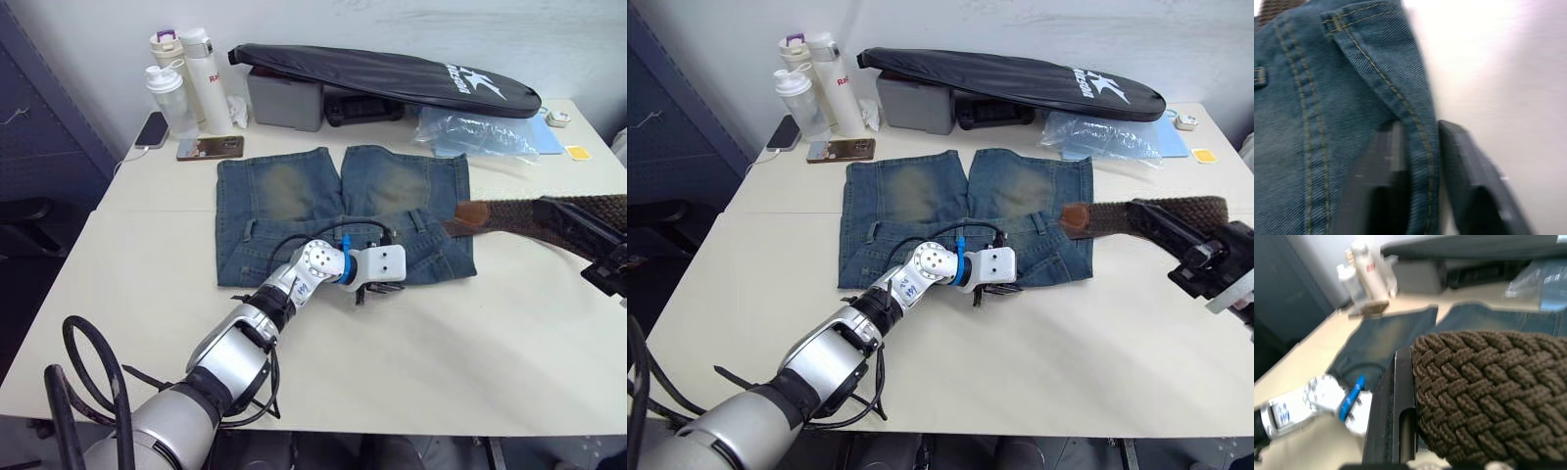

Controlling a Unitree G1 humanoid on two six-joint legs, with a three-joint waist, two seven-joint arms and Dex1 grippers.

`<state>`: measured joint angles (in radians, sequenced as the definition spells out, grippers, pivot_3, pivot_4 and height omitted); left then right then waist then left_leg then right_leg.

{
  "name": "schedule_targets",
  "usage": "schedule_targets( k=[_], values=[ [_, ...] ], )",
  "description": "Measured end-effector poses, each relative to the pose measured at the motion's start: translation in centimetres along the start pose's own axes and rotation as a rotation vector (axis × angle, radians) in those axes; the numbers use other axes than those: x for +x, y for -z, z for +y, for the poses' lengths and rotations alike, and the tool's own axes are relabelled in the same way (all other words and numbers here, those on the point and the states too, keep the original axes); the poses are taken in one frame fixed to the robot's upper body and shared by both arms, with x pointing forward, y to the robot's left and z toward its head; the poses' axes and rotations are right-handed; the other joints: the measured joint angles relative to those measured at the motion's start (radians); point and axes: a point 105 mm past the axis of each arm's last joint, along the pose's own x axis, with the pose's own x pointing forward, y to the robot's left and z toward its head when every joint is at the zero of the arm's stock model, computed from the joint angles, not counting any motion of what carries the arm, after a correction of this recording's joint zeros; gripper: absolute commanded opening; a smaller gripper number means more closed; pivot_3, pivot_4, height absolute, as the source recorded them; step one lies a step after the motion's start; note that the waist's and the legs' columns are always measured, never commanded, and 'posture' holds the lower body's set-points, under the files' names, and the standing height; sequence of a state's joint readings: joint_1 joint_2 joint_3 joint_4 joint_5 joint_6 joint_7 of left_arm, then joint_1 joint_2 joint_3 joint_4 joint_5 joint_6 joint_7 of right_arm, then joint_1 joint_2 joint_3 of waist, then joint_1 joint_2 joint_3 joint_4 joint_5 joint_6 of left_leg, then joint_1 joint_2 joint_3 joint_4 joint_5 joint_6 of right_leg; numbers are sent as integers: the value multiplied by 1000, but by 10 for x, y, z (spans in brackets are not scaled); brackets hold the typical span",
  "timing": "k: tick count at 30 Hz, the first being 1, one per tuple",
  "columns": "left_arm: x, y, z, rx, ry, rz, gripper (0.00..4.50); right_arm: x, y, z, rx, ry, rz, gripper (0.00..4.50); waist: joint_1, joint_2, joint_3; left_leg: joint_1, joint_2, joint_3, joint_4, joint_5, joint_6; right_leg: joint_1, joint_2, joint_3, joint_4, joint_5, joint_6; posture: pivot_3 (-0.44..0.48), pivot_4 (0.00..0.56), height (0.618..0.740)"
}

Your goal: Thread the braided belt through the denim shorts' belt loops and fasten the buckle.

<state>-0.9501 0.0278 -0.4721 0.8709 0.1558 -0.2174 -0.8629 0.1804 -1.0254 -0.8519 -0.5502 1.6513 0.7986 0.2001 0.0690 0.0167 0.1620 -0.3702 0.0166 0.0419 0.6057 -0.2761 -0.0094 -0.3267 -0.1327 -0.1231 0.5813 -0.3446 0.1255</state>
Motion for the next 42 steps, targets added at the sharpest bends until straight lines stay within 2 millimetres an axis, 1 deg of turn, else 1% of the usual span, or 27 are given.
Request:
schedule_targets(
  k=[2, 4, 5, 10, 12, 15, 19, 23, 24, 27, 28, 29, 30, 33, 34, 35, 37, 39, 40, 42],
  values=[
    [-10, 4, -8, -2, 49, -8, 76, -2, -1, -4, -17, 5, 14, 0, -4, 0, 0, 0, 0, 0, 0, 0, 0, 0, 0, 0, 1, 0, 0, 0, 150, 740],
    [-23, 9, -18, -18, 103, -8, 76, -4, 1, -7, -20, 1, 37, 0, -12, 0, 0, 1, 1, 0, 1, 0, 0, 1, 1, 0, 1, 0, 0, 0, 150, 740],
    [-27, 9, -20, -21, 114, -7, 76, -4, 2, -8, -19, 1, 42, 0, -13, 0, 0, 1, 1, 0, 1, 0, 0, 1, 1, 0, 2, 0, 0, 0, 150, 740],
    [-62, 17, -43, -94, 205, 16, 76, -6, 9, -8, 0, -20, 70, 0, -22, 0, 0, 1, 2, -1, 1, 0, 0, 2, 1, 0, 4, 0, 0, 0, 150, 740],
    [-72, 14, -52, -134, 232, 12, 76, -8, 13, -9, 21, -18, 73, 0, -20, 0, 0, 1, 2, -2, 2, 0, 0, 2, 1, 0, 4, 0, 0, 0, 150, 740],
    [-82, 8, -61, -156, 252, 9, 76, -11, 22, -9, 52, -15, 87, 0, -14, 1, 0, 1, 1, -3, 3, 0, 0, 4, 1, 0, 4, 0, 0, 0, 150, 740],
    [-91, 1, -66, -193, 251, 6, 76, -14, 32, -6, 85, -13, 99, 0, -15, 1, 0, 1, 1, -3, 3, 0, 0, 4, 0, 1, 4, 0, 0, 0, 150, 740],
    [-93, -1, -72, -244, 243, -8, 76, -11, 39, -3, 102, -15, 104, 0, -18, 1, 0, 2, 1, -3, 2, 0, 0, 3, 1, 3, 2, 0, 0, 0, 150, 740],
    [-93, -1, -73, -256, 244, -10, 428, -9, 41, -2, 106, -20, 111, 0, -18, 1, 0, 2, 1, -3, 2, 0, 0, 3, 1, 4, 2, 0, 0, 0, 150, 740],
    [-102, -4, -80, -280, 288, -19, 1577, -1, 43, 4, 104, -46, 111, 0, -21, 1, 0, 2, 2, -3, 2, 0, 0, 2, 2, 4, 3, 0, 0, 0, 150, 740],
    [-106, -5, -82, -286, 306, -21, 2089, 2, 43, 5, 105, -51, 109, 0, -21, 1, 0, 2, 2, -3, 2, 0, 0, 2, 2, 4, 3, 0, 0, 0, 150, 740],
    [-110, -6, -83, -293, 313, -26, 2364, 4, 44, 6, 109, -54, 111, 0, -21, 1, -1, 2, 2, -3, 2, 0, 0, 2, 2, 5, 3, 0, 0, 0, 150, 740],
    [-113, -7, -82, -305, 313, -32, 2998, 6, 45, 7, 112, -57, 115, 0, -20, 1, -1, 2, 2, -3, 2, 0, 0, 2, 1, 5, 3, 0, 0, 0, 150, 740],
    [-121, -10, -80, -327, 305, -50, 4310, 11, 48, 9, 130, -58, 126, 0, -17, 1, -1, 1, 2, -3, 4, 0, 0, 2, 1, 6, 3, 0, 0, 0, 150, 740],
    [-125, -14, -76, -343, 295, -71, 4475, 14, 50, 9, 141, -47, 139, 0, -17, 1, -1, 1, 2, -4, 4, 0, 0, 2, 1, 6, 3, 0, 0, 0, 150, 740],
    [-127, -17, -73, -343, 286, -83, 4475, 14, 52, 8, 146, -41, 147, 0, -16, 1, 0, 1, 3, -4, 4, 0, 0, 2, 1, 6, 3, 0, 0, 0, 150, 740],
    [-135, -30, -59, -339, 240, -115, 4475, 16, 59, 7, 170, -17, 170, 0, -16, 0, 0, 1, 4, -4, 4, 0, 0, 2, 1, 7, 3, 0, 0, 0, 150, 740],
    [-142, -44, -45, -290, 191, -119, 4475, 18, 65, 4, 192, 14, 190, 0, -17, 1, 0, 1, 3, -3, 4, 0, 0, 3, 1, 7, 3, 0, 0, 0, 150, 740],
    [-147, -49, -41, -274, 174, -116, 4475, 18, 68, 2, 200, 31, 198, 0, -17, 1, 0, 1, 0, -3, 4, 0, 0, 3, 2, 7, 3, 0, 0, 0, 150, 740],
    [-152, -51, -37, -269, 153, -111, 4475, 17, 72, -5, 228, 74, 203, 0, -19, 1, -1, 2, 1, -3, 2, 0, 0, 2, 2, 7, 4, 0, 0, 0, 150, 740]
  ],
)
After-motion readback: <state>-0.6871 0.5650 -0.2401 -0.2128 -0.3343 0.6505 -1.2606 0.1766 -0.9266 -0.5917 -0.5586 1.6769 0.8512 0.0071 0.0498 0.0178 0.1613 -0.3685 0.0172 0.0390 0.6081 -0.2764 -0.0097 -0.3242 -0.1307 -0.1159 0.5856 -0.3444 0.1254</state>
